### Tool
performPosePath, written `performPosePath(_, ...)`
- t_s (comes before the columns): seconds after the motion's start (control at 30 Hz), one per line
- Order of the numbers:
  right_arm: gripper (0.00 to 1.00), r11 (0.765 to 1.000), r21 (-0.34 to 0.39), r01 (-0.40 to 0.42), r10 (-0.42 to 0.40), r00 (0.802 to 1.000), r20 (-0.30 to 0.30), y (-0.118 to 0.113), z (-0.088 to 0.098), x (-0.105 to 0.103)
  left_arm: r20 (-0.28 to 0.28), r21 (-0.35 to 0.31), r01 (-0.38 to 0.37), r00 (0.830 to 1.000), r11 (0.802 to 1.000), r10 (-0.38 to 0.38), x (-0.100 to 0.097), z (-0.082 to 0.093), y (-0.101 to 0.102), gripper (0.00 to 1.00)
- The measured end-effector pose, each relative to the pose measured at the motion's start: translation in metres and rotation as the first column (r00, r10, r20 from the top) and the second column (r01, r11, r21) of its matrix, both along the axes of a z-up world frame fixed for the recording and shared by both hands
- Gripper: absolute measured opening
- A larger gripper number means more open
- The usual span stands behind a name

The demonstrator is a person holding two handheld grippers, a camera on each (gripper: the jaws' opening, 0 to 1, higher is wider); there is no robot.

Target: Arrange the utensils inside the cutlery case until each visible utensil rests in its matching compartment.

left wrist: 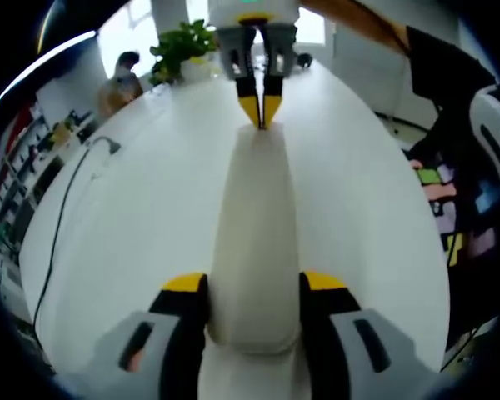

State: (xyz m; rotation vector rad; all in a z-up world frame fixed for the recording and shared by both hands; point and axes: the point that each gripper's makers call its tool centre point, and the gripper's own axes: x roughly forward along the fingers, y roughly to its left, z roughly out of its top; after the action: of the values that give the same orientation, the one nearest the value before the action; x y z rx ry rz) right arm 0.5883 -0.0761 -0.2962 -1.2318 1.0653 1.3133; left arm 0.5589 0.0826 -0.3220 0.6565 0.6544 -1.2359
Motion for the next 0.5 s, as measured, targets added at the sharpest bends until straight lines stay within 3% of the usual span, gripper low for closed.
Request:
performPosePath(0.1, 0.00, 1.000, -0.004, 0.006, -0.006, 1.000, -0.012, 0.000, -0.004, -0.003, 0.003, -0.002, 0.001, 1.000, 1.000, -0.001, -0.001, 0.000, 0.000, 0.46)
performPosePath(0.13, 0.00, 0.998, -0.040, -0.048, 0.047, 0.999, -0.017, -0.002, -0.006, -0.003, 0.005, -0.004, 0.003, 1.000, 1.000, -0.003, -0.001, 0.000, 0.000, 0.46)
performPosePath(0.23, 0.00, 1.000, 0.001, 0.012, -0.012, 1.000, -0.013, 0.004, -0.007, -0.002, 0.001, -0.011, 0.001, 1.000, 1.000, -0.001, -0.004, -0.001, -0.001, 0.47)
performPosePath(0.3, 0.00, 0.999, 0.019, 0.028, -0.028, 0.999, -0.016, 0.002, -0.009, -0.018, -0.001, -0.011, 0.001, 1.000, 1.000, -0.001, -0.005, -0.002, -0.001, 0.47)
performPosePath(0.5, 0.00, 1.000, 0.028, 0.001, 0.000, 0.999, -0.051, 0.003, -0.003, -0.007, -0.006, -0.006, -0.002, 1.000, 1.000, 0.002, -0.006, -0.002, -0.001, 0.47)
